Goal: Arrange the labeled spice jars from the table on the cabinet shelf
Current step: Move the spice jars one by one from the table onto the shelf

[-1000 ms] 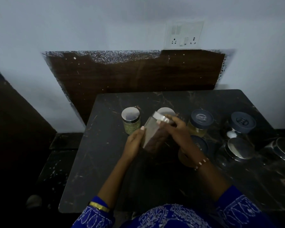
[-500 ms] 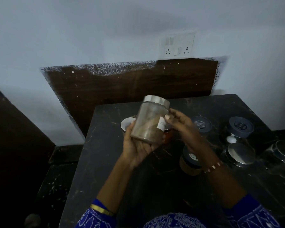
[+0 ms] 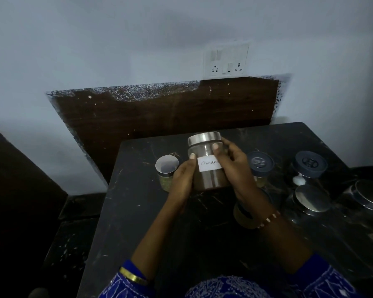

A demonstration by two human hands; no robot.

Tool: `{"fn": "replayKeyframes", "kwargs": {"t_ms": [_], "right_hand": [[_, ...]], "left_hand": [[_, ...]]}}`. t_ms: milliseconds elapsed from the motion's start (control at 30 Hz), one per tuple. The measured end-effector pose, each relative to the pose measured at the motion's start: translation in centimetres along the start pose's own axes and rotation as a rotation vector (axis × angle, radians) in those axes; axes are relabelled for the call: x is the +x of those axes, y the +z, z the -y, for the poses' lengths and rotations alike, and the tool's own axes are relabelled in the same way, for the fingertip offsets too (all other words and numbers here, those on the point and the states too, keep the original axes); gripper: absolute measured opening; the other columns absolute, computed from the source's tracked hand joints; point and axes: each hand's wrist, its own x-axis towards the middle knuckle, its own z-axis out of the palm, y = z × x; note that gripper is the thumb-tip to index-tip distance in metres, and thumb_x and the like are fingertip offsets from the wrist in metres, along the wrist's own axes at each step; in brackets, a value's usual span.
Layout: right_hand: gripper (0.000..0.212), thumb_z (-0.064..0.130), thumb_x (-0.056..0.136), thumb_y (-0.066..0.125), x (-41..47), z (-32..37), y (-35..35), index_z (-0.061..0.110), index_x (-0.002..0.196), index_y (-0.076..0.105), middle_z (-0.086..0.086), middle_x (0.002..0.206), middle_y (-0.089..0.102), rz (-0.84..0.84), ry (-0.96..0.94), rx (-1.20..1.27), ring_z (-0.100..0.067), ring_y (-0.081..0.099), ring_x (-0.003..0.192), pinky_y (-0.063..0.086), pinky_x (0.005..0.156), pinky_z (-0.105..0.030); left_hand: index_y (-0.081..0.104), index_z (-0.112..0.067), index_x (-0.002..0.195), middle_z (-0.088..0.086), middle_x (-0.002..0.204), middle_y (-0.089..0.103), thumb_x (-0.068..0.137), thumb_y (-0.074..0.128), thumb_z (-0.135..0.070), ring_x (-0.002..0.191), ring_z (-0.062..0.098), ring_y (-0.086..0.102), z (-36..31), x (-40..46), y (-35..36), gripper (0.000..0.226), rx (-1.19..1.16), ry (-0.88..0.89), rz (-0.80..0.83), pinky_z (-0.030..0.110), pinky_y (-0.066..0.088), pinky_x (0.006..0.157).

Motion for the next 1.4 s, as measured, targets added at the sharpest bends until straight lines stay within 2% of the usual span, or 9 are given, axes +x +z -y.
{"fn": "replayKeyframes", "kwargs": {"t_ms": [200, 433, 567, 667, 800, 867, 1033, 1267, 1400], "right_hand": [[0.031, 0.017, 0.090, 0.054, 0.6, 0.3, -1.0, 0.037, 0.113, 0.055, 0.012, 0.101, 0.069, 0.177, -0.001, 0.107, -0.006, 0.069, 0.093, 0.058, 0.077, -0.028], [0.060, 0.017, 0.086, 0.058, 2.7, 4.1, -0.1, 0.030, 0.140, 0.034, 0.009, 0.116, 0.059, 0.263, -0.117, 0.045, -0.010, 0.060, 0.108, 0.054, 0.087, -0.030], [0.057, 0.018, 0.085, 0.061, 6.1, 10.5, 1.5, 0.026, 0.137, 0.038, 0.003, 0.121, 0.059, 0.265, -0.306, 0.034, -0.011, 0.060, 0.108, 0.055, 0.083, -0.026], [0.039, 0.022, 0.085, 0.061, 8.8, 16.5, 3.3, 0.023, 0.121, 0.047, 0.000, 0.115, 0.064, 0.210, -0.466, 0.046, -0.011, 0.064, 0.097, 0.055, 0.070, -0.018], [0.036, 0.034, 0.088, 0.057, 11.1, 24.4, 5.6, 0.020, 0.120, 0.049, 0.004, 0.100, 0.063, 0.132, -0.676, -0.002, -0.004, 0.063, 0.088, 0.051, 0.058, -0.008], [0.036, 0.036, 0.088, 0.056, 11.8, 27.7, 6.6, 0.021, 0.120, 0.050, 0.008, 0.097, 0.062, 0.132, -0.750, -0.015, -0.003, 0.063, 0.088, 0.052, 0.061, -0.010], [0.026, 0.037, 0.090, 0.054, 14.0, 35.1, 8.7, 0.026, 0.114, 0.051, 0.011, 0.087, 0.063, 0.129, -0.871, -0.039, -0.001, 0.066, 0.077, 0.058, 0.063, -0.021], [0.045, 0.036, 0.090, 0.055, 19.2, 41.2, 11.2, 0.014, 0.129, 0.046, -0.013, 0.105, 0.064, 0.026, -0.922, -0.176, -0.025, 0.065, 0.096, 0.054, 0.087, -0.040], [0.046, 0.033, 0.091, 0.055, 22.4, 42.2, 12.8, 0.010, 0.129, 0.042, -0.017, 0.114, 0.063, 0.000, -0.922, -0.276, -0.022, 0.062, 0.092, 0.049, 0.074, -0.030]], "left_hand": [[0.059, -0.030, 0.095, 0.000, 0.098, 0.068, 0.095, 0.032, -0.042, 0.088, 0.009, 0.067, -1.6, 0.4, -0.7, 0.030, 0.010, 0.063, 0.015, 0.022, 0.057, 0.071], [0.062, -0.015, 0.107, 0.006, 0.102, 0.069, 0.092, 0.041, -0.042, 0.094, 0.016, 0.067, -6.3, 2.5, -1.3, 0.037, 0.069, 0.169, -0.040, 0.024, 0.057, 0.073], [0.053, -0.009, 0.121, 0.012, 0.111, 0.066, 0.092, 0.042, -0.040, 0.104, 0.025, 0.064, -13.5, 4.5, -1.4, 0.045, 0.083, 0.368, -0.087, 0.044, 0.052, 0.092], [0.039, -0.018, 0.135, -0.002, 0.108, 0.062, 0.093, 0.044, -0.034, 0.101, 0.015, 0.062, -19.6, 5.4, -1.4, 0.046, 0.085, 0.568, -0.124, 0.042, 0.050, 0.094], [0.031, -0.030, 0.133, 0.006, 0.123, 0.054, 0.092, 0.048, -0.030, 0.109, 0.019, 0.058, -26.7, 6.2, -1.5, 0.045, 0.197, 0.835, -0.122, 0.034, 0.051, 0.092], [0.034, -0.031, 0.130, 0.004, 0.123, 0.055, 0.092, 0.049, -0.029, 0.104, 0.012, 0.060, -29.8, 6.6, -1.8, 0.041, 0.213, 0.937, -0.123, 0.027, 0.052, 0.086], [0.032, -0.024, 0.142, 0.003, 0.141, 0.042, 0.091, 0.052, -0.029, 0.117, 0.012, 0.052, -38.1, 8.3, -2.7, 0.055, 0.253, 1.100, -0.167, 0.037, 0.046, 0.101], [0.036, -0.016, 0.138, 0.016, 0.124, 0.056, 0.091, 0.053, -0.019, 0.113, 0.029, 0.058, -45.8, 13.1, -3.6, 0.050, 0.296, 0.988, -0.164, 0.047, 0.046, 0.099], [0.037, -0.014, 0.135, 0.015, 0.119, 0.058, 0.091, 0.052, -0.016, 0.108, 0.028, 0.059, -46.9, 16.3, -4.1, 0.046, 0.310, 0.962, -0.238, 0.042, 0.050, 0.091]]}}
